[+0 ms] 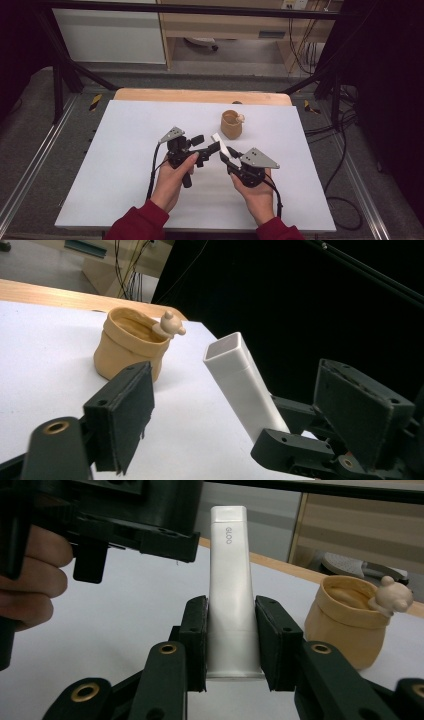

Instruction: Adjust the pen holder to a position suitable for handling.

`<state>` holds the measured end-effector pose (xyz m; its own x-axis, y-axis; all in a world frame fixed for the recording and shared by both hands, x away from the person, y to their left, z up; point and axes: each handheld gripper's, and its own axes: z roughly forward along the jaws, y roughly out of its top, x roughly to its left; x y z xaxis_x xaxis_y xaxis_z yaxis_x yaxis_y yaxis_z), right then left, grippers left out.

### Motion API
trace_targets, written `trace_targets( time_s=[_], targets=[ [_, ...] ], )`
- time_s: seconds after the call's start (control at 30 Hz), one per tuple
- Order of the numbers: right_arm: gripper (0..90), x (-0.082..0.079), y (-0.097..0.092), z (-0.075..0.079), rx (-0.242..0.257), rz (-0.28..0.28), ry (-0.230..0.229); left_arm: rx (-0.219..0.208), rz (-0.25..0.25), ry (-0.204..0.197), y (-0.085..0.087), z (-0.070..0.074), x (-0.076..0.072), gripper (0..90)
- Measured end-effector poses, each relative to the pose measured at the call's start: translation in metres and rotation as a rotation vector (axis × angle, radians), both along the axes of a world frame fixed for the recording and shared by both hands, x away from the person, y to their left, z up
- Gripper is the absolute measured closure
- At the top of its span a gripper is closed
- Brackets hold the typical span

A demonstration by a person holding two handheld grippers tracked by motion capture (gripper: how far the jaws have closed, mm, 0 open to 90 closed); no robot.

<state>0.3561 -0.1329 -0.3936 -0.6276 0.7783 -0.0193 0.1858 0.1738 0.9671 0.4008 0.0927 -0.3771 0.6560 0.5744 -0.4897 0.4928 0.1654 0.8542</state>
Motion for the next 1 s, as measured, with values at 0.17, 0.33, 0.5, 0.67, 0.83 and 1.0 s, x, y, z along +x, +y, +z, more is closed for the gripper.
trace_targets(
  time_s=[0.17,0.33,0.5,0.67,0.83,1.0],
  targets=[
    [67.3,0.001,0.006,0.001,0.005,0.005,-0.009,-0.027,-0.020,0.017,0.004,0.000,0.003,28.9],
    [67.3,0.003,0.013,0.003,0.008,0.022,-0.020,-0.044,-0.014,0.029,0.007,0.000,0.006,37.1],
    [67.3,0.003,0.021,0.002,0.011,0.031,-0.024,-0.074,-0.014,0.031,0.009,0.000,0.007,50.1],
    [67.3,0.004,0.024,0.002,0.012,0.035,-0.023,-0.095,-0.011,0.047,0.013,-0.001,0.010,60.9],
    [67.3,0.004,0.025,0.001,0.007,0.031,-0.015,-0.098,-0.013,0.051,0.012,-0.001,0.010,65.6],
    [67.3,0.005,0.025,-0.003,0.003,0.033,0.007,-0.091,-0.025,0.045,0.010,-0.001,0.008,69.8]
  ],
)
